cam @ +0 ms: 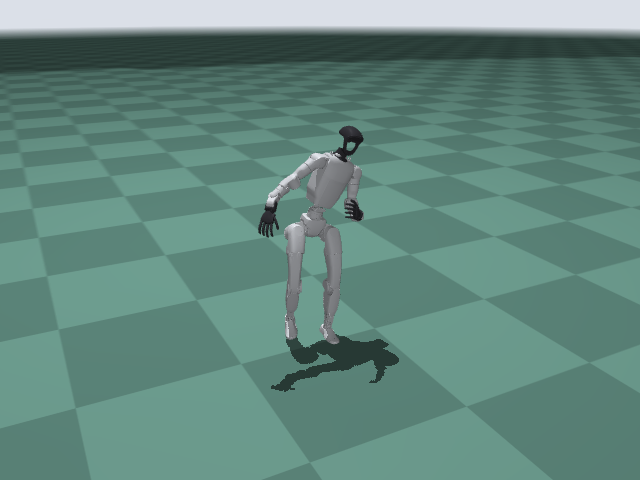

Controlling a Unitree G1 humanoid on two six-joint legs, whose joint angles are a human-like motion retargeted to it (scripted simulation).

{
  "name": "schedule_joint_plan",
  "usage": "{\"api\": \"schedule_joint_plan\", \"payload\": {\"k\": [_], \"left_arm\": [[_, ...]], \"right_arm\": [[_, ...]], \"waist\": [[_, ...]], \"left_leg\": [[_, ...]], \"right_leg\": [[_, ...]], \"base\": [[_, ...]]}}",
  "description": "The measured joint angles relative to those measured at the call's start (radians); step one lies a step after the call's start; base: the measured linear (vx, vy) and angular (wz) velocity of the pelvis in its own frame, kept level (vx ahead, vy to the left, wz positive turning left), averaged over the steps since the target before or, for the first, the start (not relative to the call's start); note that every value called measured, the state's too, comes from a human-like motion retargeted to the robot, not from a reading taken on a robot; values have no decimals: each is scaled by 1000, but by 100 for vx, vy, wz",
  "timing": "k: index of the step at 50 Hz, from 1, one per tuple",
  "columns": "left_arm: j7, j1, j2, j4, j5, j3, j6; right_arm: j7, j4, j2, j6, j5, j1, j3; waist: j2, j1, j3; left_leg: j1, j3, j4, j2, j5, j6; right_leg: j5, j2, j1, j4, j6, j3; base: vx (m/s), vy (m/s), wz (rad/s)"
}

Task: Kungfu

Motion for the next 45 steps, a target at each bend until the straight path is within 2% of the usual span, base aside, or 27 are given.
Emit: {"api": "schedule_joint_plan", "payload": {"k": [2, 3, 8, 10, 11, 12, 13, 14, 15, 17, 18, 20, 21, 22, 24, 25, 28, 30, 33, 35, 38, 40, 45], "left_arm": [[-15, -16, 10, 13, -26, -5, 8], [-27, -24, 16, 19, -31, -5, 10], [-73, -55, 66, 27, 8, -20, 6], [-77, -65, 95, 29, 32, -20, -3], [-77, -59, 110, 32, 45, -15, -8], [-76, -51, 124, 34, 58, -9, -11], [-76, -37, 137, 36, 70, 2, -13], [-77, -16, 141, 41, 83, 15, -12], [-80, 10, 141, 46, 97, 30, -11], [-77, 81, 128, 68, 140, 112, -14], [-69, 119, 118, 83, 155, 162, -12], [-52, 202, 111, 103, 141, 264, 4], [-44, 245, 124, 98, 102, 312, 8], [-29, 284, 139, 93, 57, 345, 11], [17, 329, 172, 97, -54, 341, 12], [32, 331, 190, 107, -111, 333, 11], [-10, 266, 260, 179, -169, 327, 13], [-56, 226, 293, 211, -133, 319, 14], [-85, 172, 305, 238, -58, 281, -7], [-87, 135, 273, 267, -21, 255, -18], [-93, 84, 216, 312, -13, 218, -33], [-100, 58, 179, 334, -9, 192, -43], [-124, 19, 96, 360, 31, 127, -82]], "right_arm": [[15, 0, 9, 32, -80, 39, 2], [6, 1, 12, 47, -116, 58, 4], [-97, 46, 53, 83, -186, 135, 7], [-131, 79, 75, 102, -196, 150, 1], [-148, 98, 84, 113, -192, 156, -3], [-166, 118, 92, 124, -185, 161, -8], [-185, 140, 98, 132, -171, 165, -12], [-198, 163, 101, 142, -157, 170, -22], [-210, 187, 103, 153, -141, 176, -35], [-220, 231, 101, 193, -108, 144, -42], [-225, 251, 96, 212, -86, 114, -35], [-239, 290, 97, 224, -46, 55, -4], [-235, 298, 104, 216, -30, 25, 23], [-227, 303, 109, 210, -20, 4, 40], [-196, 303, 120, 207, -26, 0, 36], [-184, 303, 130, 211, -30, 0, 35], [-211, 303, 187, 232, -40, 15, 29], [-233, 303, 216, 221, -37, 43, 7], [-247, 303, 240, 182, -6, 84, -21], [-260, 303, 249, 166, 37, 94, -31], [-274, 303, 249, 156, 98, 78, -59], [-268, 303, 246, 144, 137, 57, -76], [-219, 303, 232, 141, 206, -23, -104]], "waist": [[52, -55, -9], [77, -86, -17], [186, -164, -31], [217, -191, -39], [232, -204, -44], [244, -213, -49], [250, -217, -52], [249, -235, -44], [244, -261, -29], [221, -295, 25], [214, -294, 48], [235, -281, 63], [253, -296, 66], [267, -317, 73], [276, -371, 106], [283, -392, 126], [266, -367, 121], [228, -343, 89], [131, -298, 29], [74, -282, 6], [32, -285, -1], [17, -283, -4], [23, -295, -14]], "left_leg": [[-27, -53, 9, 35, -8, 5], [-45, -79, 13, 46, -10, 3], [-138, -165, 12, 112, 14, 8], [-194, -202, 17, 121, 29, 30], [-225, -219, 23, 122, 33, 39], [-255, -231, 33, 119, 37, 50], [-281, -235, 50, 109, 36, 62], [-293, -246, 85, 59, 24, 89], [-298, -260, 129, -10, 6, 124], [-264, -274, 166, -110, -21, 182], [-244, -252, 169, -124, -41, 202], [-250, -216, 152, -33, -65, 203], [-284, -216, 154, 12, -71, 208], [-312, -222, 162, 35, -78, 216], [-344, -260, 190, 5, -87, 228], [-357, -288, 192, 0, -81, 222], [-390, -293, 143, 83, -51, 173], [-387, -267, 128, 92, -55, 166], [-332, -196, 93, 67, -63, 152], [-296, -130, 71, 57, -67, 147], [-237, -59, 47, 40, -75, 140], [-201, -28, 42, 24, -89, 141], [-125, 60, 21, 12, -121, 132]], "right_leg": [[10, -84, -67, 214, -8, -22], [13, -141, -92, 314, -31, -42], [33, -379, -196, 718, -158, -31], [47, -471, -256, 830, -226, 0], [58, -529, -292, 858, -279, 19], [72, -595, -330, 864, -346, 43], [89, -680, -368, 829, -442, 73], [102, -783, -381, 735, -494, 128], [112, -896, -380, 612, -524, 195], [159, -973, -400, 183, -524, 374], [180, -978, -420, -30, -524, 467], [306, -926, -432, -343, -524, 416], [325, -855, -469, -362, -524, 410], [333, -808, -504, -342, -524, 405], [303, -807, -544, -132, -524, 366], [289, -800, -547, -12, -524, 316], [246, -682, -565, 293, -500, 137], [213, -620, -552, 428, -432, 36], [155, -522, -542, 526, -289, -28], [113, -470, -518, 545, -203, -56], [100, -401, -470, 506, -135, -48], [106, -386, -436, 452, -132, -30], [187, -373, -361, 203, -173, 50]], "base": [[5, 2, 77], [10, 2, 95], [5, -10, 57], [-7, -17, 32], [-6, -19, 20], [-7, -21, 11], [-6, -10, 49], [-3, 5, 116], [-5, 11, 157], [-18, 12, 80], [-36, 20, -80], [-55, 10, -213], [-63, -14, -201], [-53, -28, -78], [-38, -28, 59], [-40, -25, 35], [-28, -30, -48], [-2, -35, -32], [1, -26, -38], [-4, -8, -32], [-22, -10, -22], [-18, 6, -36], [-33, -5, -48]]}}
